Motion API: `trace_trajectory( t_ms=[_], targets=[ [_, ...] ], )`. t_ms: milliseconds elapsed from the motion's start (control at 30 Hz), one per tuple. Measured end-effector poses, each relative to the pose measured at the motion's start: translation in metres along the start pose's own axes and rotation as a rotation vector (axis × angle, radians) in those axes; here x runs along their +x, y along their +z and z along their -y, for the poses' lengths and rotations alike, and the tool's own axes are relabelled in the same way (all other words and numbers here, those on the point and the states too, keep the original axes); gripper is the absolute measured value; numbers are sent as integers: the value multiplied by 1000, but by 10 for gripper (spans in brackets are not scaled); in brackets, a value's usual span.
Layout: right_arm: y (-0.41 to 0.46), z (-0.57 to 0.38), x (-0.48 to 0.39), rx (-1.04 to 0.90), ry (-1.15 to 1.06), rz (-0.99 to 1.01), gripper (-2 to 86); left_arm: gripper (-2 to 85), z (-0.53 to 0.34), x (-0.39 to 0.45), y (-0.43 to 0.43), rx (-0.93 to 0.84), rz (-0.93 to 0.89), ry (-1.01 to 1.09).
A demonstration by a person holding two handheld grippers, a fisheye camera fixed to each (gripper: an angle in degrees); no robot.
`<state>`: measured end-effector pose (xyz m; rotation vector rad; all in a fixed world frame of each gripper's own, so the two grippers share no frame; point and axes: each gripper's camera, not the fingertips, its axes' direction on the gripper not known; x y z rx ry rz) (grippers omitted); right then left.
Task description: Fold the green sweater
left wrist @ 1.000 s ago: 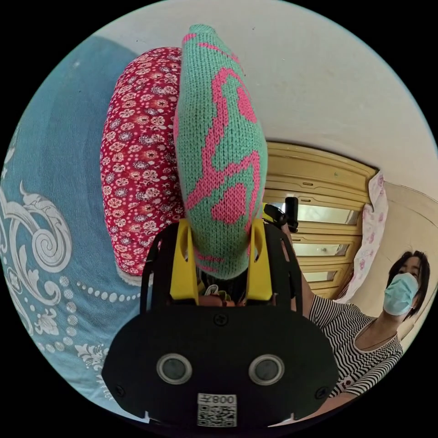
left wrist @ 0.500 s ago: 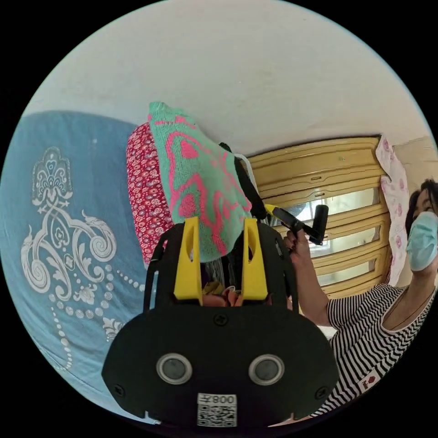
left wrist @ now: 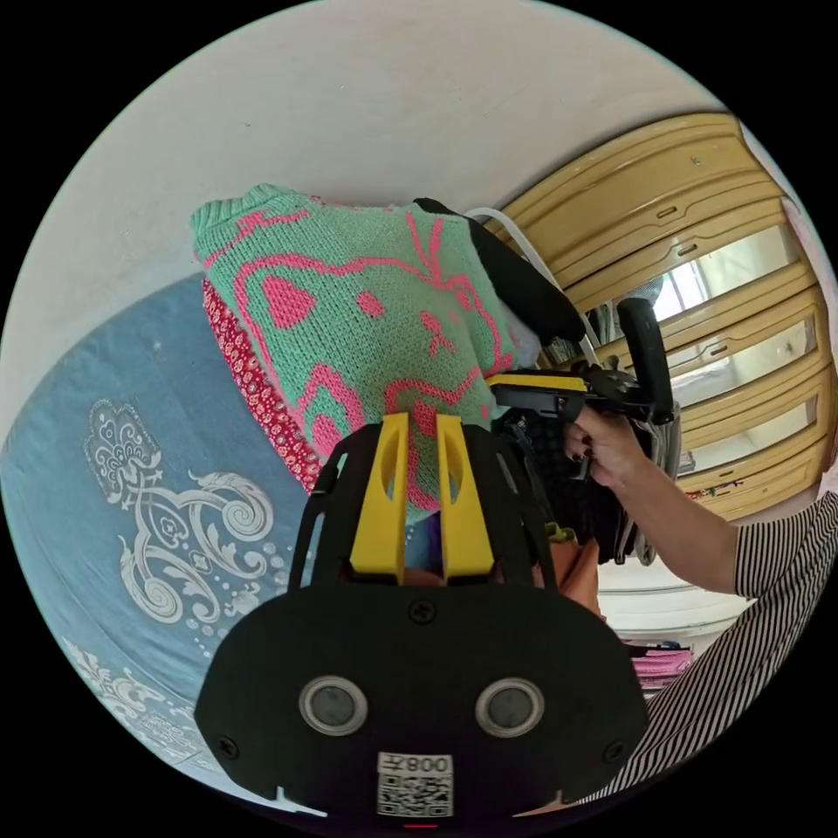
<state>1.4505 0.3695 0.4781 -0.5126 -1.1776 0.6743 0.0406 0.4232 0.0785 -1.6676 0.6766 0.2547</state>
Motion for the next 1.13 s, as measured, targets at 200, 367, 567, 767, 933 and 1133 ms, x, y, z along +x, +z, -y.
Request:
trace_trajectory(
  t_ms=[200,367,567,767,933,1133],
  targets=[
    [-36,-7,20,89,63,140,6,70,-10,11,-14,74,-60,7],
    [-92,-1,36,293,151,-63,41,72,-27,23,-22,73,-113,47],
    [-80,55,44,201,107,-329,90,72,-45,26,-24,37,-195,26],
    [-38,65,20,78,-41,-606,88,68,-65,20,-27,13,-247,-23],
    [-16,53,8,73,-147,-805,56,58,-77,16,-35,-17,-269,-34],
    [-59,43,70,150,161,-403,19,41,-88,15,-61,-19,-278,-2]
  ],
)
